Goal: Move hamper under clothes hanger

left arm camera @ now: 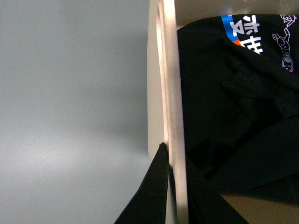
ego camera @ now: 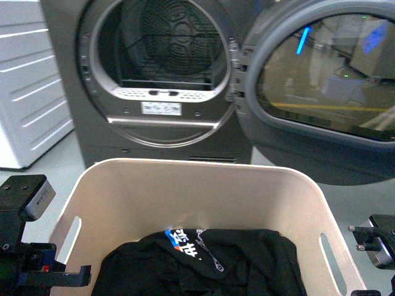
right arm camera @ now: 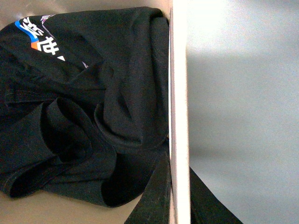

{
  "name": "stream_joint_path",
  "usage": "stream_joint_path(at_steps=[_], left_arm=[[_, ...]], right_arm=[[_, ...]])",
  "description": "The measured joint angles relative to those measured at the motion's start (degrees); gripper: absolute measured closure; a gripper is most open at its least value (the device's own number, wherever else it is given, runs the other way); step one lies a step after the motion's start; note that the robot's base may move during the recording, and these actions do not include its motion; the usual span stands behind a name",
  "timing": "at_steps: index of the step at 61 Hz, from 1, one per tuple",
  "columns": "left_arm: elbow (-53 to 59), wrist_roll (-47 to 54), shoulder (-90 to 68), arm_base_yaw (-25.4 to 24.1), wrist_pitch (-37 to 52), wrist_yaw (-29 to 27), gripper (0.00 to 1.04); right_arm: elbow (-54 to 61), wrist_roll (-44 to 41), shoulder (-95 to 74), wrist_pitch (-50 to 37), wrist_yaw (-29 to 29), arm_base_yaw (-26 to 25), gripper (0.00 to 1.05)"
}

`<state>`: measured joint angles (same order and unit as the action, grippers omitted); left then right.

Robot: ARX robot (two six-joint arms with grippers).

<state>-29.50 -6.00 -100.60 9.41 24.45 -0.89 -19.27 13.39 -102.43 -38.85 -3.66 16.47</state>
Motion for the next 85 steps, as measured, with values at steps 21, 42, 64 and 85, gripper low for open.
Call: stream_joint_path(at_steps=[21,42,64,85], left_arm=[[-0.17,0.07,0.35,0.61,0.24,0.50,1.00],[-0.15,0.04,0.42,0.55,0.24,0.24,1.00],[-0.15,0.07,0.37,0.55,0.24,0.44,1.00],[-0.15,0.04,0.46,0.52,0.24,0.46,1.00]], right_arm=[[0.39,-0.02,0.13,0.00,-0.55,-0.79,1.02],[0.35,-0.04,0.13,-0.02,-0.46,-0.68,1.02],[0.33,-0.02,0.13,-0.04,-0.44,-0.70,1.02],[0.37,-0.02,0.17,-0.04,-0.42,-0.70,1.02]])
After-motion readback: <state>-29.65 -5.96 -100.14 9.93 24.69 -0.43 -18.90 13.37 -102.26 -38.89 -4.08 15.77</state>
